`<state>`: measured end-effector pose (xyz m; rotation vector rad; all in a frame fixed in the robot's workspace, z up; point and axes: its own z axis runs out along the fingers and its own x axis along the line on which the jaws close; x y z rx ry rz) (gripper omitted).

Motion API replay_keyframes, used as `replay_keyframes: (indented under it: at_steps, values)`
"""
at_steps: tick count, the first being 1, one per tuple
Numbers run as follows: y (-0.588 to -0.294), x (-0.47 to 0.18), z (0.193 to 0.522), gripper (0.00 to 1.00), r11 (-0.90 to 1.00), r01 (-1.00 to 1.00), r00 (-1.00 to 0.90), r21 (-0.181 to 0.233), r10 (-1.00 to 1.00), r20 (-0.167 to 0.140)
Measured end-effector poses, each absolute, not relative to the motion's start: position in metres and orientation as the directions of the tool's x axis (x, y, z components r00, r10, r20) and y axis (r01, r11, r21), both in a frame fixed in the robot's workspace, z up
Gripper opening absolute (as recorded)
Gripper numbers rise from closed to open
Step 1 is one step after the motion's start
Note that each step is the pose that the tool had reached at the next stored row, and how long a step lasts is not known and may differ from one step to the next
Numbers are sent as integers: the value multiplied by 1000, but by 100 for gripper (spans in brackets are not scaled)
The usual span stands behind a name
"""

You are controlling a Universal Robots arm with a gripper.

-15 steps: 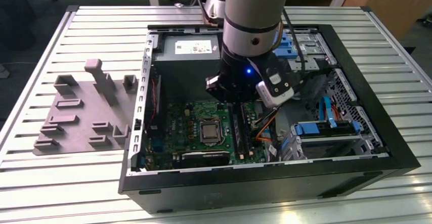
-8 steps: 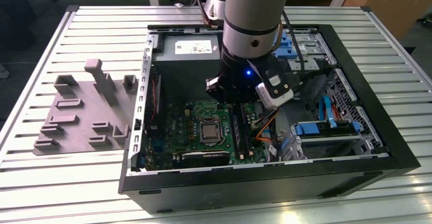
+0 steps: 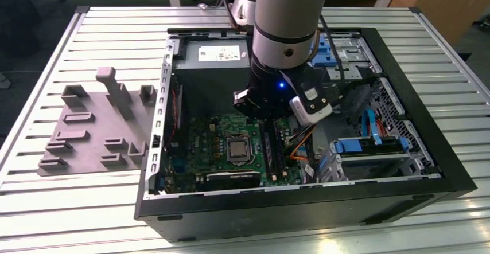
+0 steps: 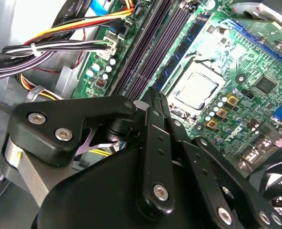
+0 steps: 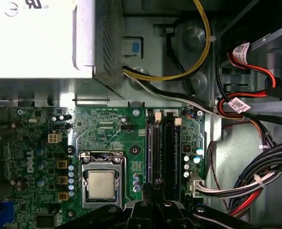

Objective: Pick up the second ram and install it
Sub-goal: 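Insert the second ram into the second slot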

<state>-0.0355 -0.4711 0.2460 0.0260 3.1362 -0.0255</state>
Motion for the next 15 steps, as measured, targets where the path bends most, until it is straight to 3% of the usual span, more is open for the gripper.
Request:
replay_keyframes:
  at_steps: [15]
  values:
    - [-473, -34, 239, 11, 1000, 15, -1000, -16, 15, -5]
